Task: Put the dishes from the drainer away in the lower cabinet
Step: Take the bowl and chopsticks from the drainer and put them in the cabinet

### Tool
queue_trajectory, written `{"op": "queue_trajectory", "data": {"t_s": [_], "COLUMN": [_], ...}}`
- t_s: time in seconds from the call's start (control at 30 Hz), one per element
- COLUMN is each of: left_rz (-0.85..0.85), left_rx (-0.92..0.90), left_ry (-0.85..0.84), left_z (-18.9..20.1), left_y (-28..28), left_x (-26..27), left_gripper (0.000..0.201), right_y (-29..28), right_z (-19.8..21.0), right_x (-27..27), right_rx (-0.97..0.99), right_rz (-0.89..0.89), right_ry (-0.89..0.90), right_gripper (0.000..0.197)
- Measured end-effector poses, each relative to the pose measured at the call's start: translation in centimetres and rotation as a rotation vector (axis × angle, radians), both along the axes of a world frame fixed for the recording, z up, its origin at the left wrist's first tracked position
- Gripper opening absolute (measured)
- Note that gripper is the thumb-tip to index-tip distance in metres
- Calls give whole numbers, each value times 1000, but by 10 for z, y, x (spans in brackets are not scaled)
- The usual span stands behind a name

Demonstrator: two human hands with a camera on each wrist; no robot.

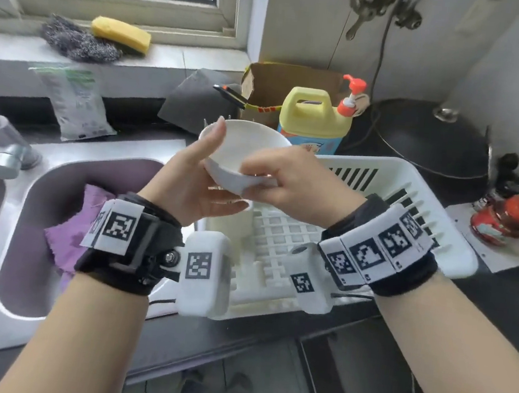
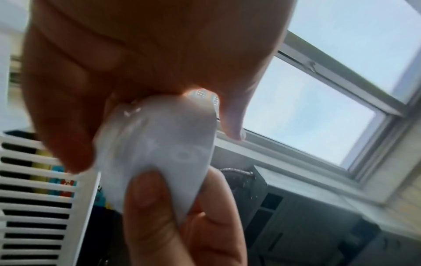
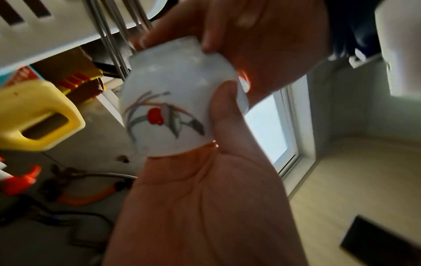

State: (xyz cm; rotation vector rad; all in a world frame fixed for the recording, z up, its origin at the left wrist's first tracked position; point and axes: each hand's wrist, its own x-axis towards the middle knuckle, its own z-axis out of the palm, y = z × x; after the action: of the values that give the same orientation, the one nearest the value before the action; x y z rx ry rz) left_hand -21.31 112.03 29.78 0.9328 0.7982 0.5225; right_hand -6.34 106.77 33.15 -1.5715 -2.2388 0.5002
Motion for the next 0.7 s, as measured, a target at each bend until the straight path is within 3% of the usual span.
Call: {"op": "queue_trajectory", "data": {"t_s": [0.07,0.13,0.23,0.3,0.37,0.43,0.53,0.63,0.7], "left_rz": [124,229,398,481,542,586,647,696,726], "left_rx": [-25,-83,-157,-154,-162,-171,-180,-192,-193], "left_ry": [-81,-170,-279,-309,-317,-321,-306,-322,-323], "left_z": [0,-3,-11,-16,-21,-26,-32,-38,-39], "left_y": [-1,0,6,9,10,11,9,7,6], "left_x": [-1,-6,-21,-31,-41,-48,-55,-61,-63], "left_gripper": [36,36,58,56,48,46,51,55,43], "right_y": [6,14,37,58,72,81,88,94,95], "right_z": [0,3,-2,-18,-37,-52,-60,-65,-68], "right_x": [-3,-2,8,14,9,-3,-25,-43,-50], "right_rx": [66,89,163,33,-251,-413,-434,-434,-402], "right_rz": [39,-36,-405,-635,-713,-736,-761,-744,-733], "right_ry": [21,293,939,1075,965,723,377,293,286], "right_gripper": [8,15,30,49,75,91,92,86,74]}}
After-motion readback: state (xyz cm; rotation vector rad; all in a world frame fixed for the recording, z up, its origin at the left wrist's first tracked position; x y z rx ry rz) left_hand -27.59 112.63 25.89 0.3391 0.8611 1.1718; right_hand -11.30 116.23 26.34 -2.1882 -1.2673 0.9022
